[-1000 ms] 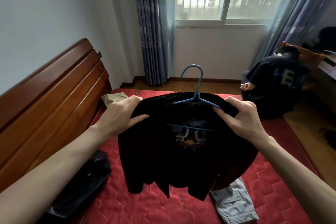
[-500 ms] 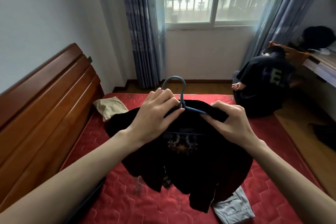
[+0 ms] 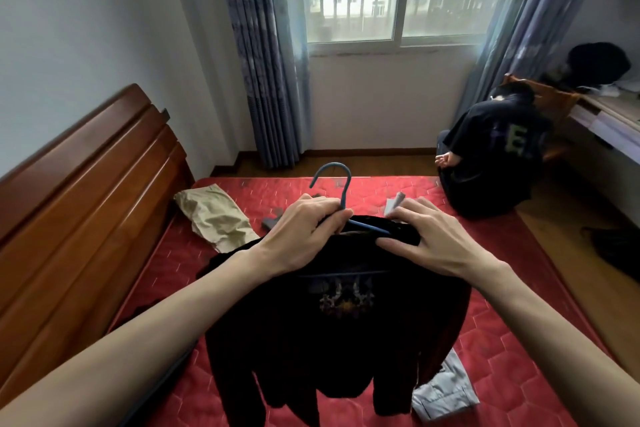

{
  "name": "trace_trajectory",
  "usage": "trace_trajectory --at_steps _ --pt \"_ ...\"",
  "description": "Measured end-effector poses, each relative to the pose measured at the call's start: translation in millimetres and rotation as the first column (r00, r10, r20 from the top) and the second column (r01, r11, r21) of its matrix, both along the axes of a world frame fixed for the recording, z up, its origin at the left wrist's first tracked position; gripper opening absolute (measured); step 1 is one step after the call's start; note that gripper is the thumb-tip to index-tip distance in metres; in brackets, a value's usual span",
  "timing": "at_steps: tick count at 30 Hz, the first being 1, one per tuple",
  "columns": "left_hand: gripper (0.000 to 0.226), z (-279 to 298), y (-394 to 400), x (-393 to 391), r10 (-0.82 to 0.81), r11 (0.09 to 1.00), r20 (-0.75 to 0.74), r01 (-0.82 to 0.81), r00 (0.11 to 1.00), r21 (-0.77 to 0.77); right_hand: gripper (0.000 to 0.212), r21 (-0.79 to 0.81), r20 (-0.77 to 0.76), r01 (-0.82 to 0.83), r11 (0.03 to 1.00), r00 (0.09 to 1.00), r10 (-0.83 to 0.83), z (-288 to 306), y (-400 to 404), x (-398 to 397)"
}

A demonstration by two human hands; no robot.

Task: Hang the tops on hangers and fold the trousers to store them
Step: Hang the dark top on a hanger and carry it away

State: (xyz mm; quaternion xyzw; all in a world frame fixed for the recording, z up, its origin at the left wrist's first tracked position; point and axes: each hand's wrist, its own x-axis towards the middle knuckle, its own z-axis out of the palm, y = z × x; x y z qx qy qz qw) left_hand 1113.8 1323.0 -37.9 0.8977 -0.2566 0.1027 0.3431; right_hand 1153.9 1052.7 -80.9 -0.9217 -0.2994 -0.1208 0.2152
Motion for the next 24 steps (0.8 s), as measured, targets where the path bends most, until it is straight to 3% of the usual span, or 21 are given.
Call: trace_trajectory --at_steps 4,6,13,16,20,24 --pt "0.034 3 -7 -5 0.030 0.999 0.039 -0.028 0.999 -0.031 0.055 -0.040 0.318 -0.094 0.995 0.943 0.102 2 24 -13" --pt "0.033 4 -11 -5 0.039 0.999 0.050 -0.037 0.998 -0.031 0.043 -0.008 0.401 -0.101 0.995 0.911 0.096 7 32 -15" --pt "0.031 -1 -9 -12 0.017 0.996 0.063 -0.012 0.998 -0.085 0.036 0.068 0.361 -0.213 0.975 0.916 0.175 14 31 -22" --pt "0.026 -4 5 -14 -0.034 0.999 0.129 0.037 0.991 -0.017 0.034 0.087 0.376 -0.141 0.986 0.922 0.099 12 27 -29" --pt "0.036 -19 13 -17 -0.056 0.985 0.231 0.016 0.971 0.170 0.032 0.140 0.368 0.036 0.990 0.926 -0.086 10 13 -47" --pt "0.038 -22 -4 -13 -0.123 0.979 0.396 0.045 0.910 0.200 0.032 0.135 0.328 0.180 0.974 0.920 -0.216 13 0 -80"
